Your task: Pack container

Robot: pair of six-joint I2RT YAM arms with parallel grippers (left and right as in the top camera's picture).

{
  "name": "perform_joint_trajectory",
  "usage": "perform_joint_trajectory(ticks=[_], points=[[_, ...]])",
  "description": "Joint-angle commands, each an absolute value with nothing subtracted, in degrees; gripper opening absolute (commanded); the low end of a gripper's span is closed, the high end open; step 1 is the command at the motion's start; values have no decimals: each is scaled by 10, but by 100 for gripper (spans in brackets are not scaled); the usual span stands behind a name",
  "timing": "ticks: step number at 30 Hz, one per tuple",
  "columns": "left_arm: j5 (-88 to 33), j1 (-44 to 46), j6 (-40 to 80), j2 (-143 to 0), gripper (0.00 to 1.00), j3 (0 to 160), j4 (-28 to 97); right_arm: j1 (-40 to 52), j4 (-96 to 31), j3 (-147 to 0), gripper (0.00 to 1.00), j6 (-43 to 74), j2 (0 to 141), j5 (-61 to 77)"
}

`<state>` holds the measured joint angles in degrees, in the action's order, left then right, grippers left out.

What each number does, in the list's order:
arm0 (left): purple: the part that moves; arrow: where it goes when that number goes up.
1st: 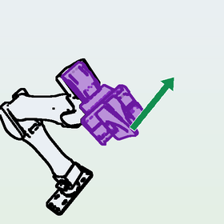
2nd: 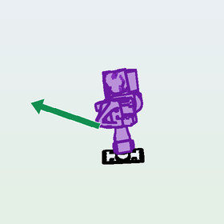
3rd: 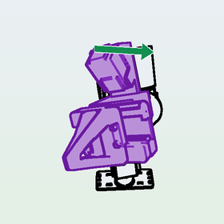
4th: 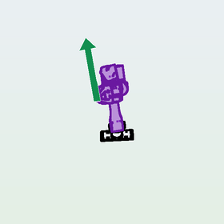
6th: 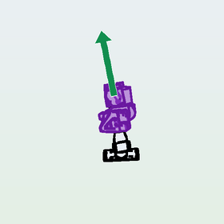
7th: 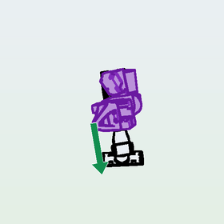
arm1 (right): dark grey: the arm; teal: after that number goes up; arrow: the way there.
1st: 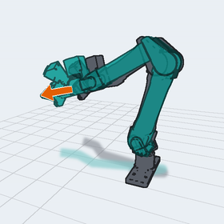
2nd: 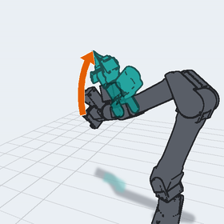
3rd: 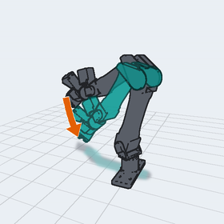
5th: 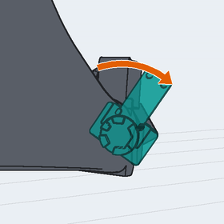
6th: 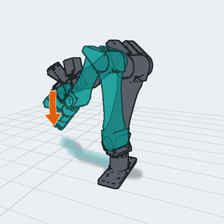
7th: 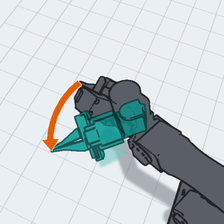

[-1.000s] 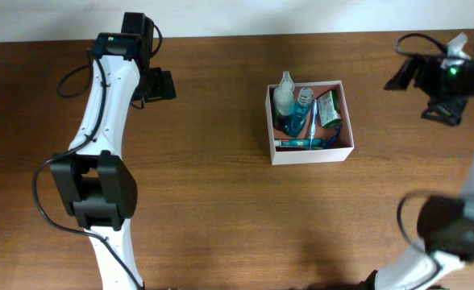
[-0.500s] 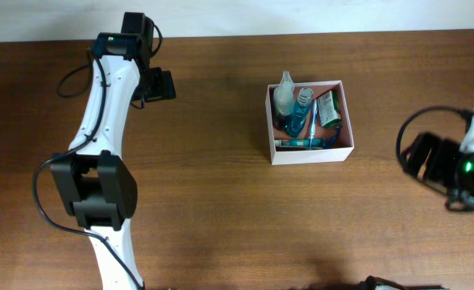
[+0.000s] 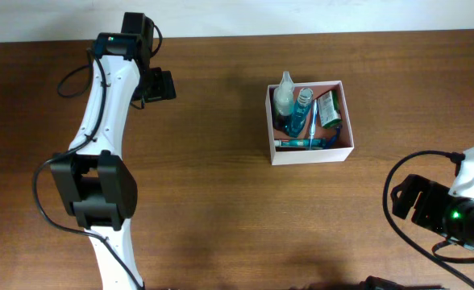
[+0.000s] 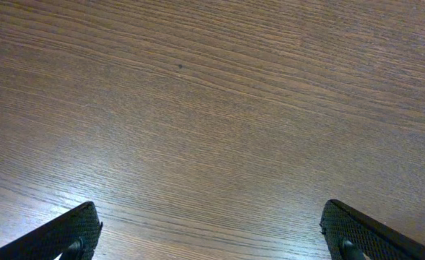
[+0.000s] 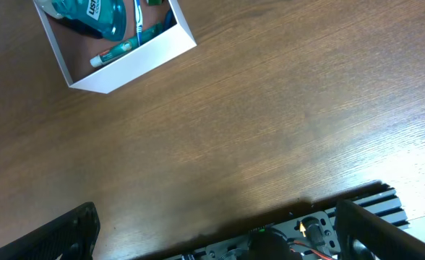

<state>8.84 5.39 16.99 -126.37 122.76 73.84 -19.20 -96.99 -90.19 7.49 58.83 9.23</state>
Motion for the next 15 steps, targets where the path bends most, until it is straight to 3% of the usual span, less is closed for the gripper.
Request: perform_joint_trajectory(ticks=[1,15], points=[[88,52,175,-1258,100,1226,737,-195,-973,-897,99,71,598,85],[88,52,175,-1258,99,1226,737,-195,-973,-897,99,60,647,42]])
